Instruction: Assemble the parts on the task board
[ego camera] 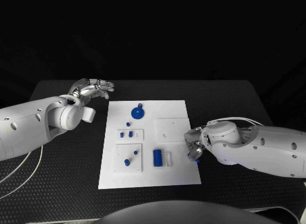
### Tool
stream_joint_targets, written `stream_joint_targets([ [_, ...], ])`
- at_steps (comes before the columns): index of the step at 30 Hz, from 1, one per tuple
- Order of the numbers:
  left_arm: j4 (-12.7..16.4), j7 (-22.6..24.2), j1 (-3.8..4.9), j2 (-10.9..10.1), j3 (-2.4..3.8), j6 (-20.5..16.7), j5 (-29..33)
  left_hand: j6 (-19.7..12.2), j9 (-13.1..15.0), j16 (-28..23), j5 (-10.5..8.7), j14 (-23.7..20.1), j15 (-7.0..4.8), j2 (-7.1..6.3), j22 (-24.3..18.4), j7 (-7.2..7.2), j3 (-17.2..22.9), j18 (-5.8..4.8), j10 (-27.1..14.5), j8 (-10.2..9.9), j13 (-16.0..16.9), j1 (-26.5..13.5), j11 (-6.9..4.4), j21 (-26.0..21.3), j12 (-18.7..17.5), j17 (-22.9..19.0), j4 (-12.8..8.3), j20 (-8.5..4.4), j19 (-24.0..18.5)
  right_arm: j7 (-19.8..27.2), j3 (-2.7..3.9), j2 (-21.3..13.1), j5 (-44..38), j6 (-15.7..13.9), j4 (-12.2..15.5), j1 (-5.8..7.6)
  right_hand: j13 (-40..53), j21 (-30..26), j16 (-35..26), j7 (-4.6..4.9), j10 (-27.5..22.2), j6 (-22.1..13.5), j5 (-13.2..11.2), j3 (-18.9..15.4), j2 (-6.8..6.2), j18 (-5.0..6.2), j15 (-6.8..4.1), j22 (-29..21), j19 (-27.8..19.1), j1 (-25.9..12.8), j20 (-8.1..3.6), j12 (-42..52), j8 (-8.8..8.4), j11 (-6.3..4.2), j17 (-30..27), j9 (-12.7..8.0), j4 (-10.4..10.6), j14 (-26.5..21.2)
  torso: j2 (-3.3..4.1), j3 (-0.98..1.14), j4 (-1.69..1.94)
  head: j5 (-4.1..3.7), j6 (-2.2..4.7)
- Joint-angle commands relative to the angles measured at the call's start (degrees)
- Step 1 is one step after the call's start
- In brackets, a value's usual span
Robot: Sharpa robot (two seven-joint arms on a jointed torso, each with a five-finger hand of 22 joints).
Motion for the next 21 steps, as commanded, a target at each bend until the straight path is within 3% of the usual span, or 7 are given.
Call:
stream_joint_targets([
  [1, 0.18, 0.37, 0.05, 0.07, 0.03, 0.51, -0.18, -0.03, -0.06, -0.18, -0.28, -0.09, -0.08, 0.27, 1.22, -0.11, -0.12, 0.44, -0.1, 0.3, 0.03, -0.25, 0.18, -0.28, 0.35, 0.08, 0.14, -0.64, -0.22, -0.51, -0.53, 0.1, 4.31, -2.96, -0.59, -0.81, 0.15, 0.31, 0.48, 0.15, -0.11, 0.49, 2.62, 1.41, 2.78, 1.12, -0.03, -0.02, 0.26, 0.91, 0.22, 0.45, -2.41, 0.29, 0.17, -6.89, -0.59, 0.49, 0.0, -0.02, 0.06, 0.1, 0.0],
  [9, 0.24, 0.4, 0.05, 0.01, 0.03, 0.47, -0.18, -0.03, -0.06, -0.17, -0.27, -0.08, -0.09, 0.28, 1.22, -0.11, -0.11, 0.44, -0.1, 0.3, 0.03, -0.24, 0.18, -0.28, 0.35, 0.08, 0.13, -0.64, -0.22, -2.09, -0.52, -0.36, 13.36, -8.22, -0.24, -0.74, 0.56, 0.5, 0.86, -0.24, 0.6, 1.51, 4.21, 2.35, 3.2, 1.12, -0.27, -0.17, 0.9, -0.19, -0.02, 0.9, -1.98, -0.07, 0.3, -6.89, -1.64, 1.13, 0.01, -0.01, 0.01, 0.46, 0.04],
  [15, 0.33, 0.41, 0.05, -0.03, 0.03, 0.47, -0.18, -0.02, -0.06, -0.17, -0.27, -0.07, -0.09, 0.28, 1.22, -0.11, -0.11, 0.44, -0.1, 0.31, 0.03, -0.23, 0.18, -0.27, 0.36, 0.09, 0.13, -0.64, -0.22, -2.7, -0.52, -0.57, 16.93, -12.28, -0.12, 0.08, 0.49, 0.49, 0.85, -0.38, 0.7, 1.85, 5.22, 2.57, 3.11, 1.12, -0.38, -0.28, 1.13, -0.68, -0.14, 0.76, -1.83, -0.21, 0.24, -6.88, -2.02, 1.24, 0.04, -0.01, 0.0, 0.62, 0.11],
  [21, 0.41, 0.4, 0.06, -0.06, 0.03, 0.49, -0.18, -0.01, -0.05, -0.17, -0.27, -0.06, -0.09, 0.27, 1.22, -0.11, -0.12, 0.44, -0.09, 0.32, 0.03, -0.23, 0.18, -0.27, 0.37, 0.09, 0.12, -0.64, -0.22, -2.67, -0.51, -0.78, 28.28, -17.01, -0.9, 1.39, 0.42, 0.5, 0.83, -0.52, 0.77, 2.2, 4.66, 2.56, 2.91, 1.12, -0.47, -0.38, 1.32, -1.03, -0.21, 0.63, -1.65, -0.35, 0.18, -6.82, -2.09, 1.28, 0.05, -0.04, -0.04, 0.76, 0.14],
])
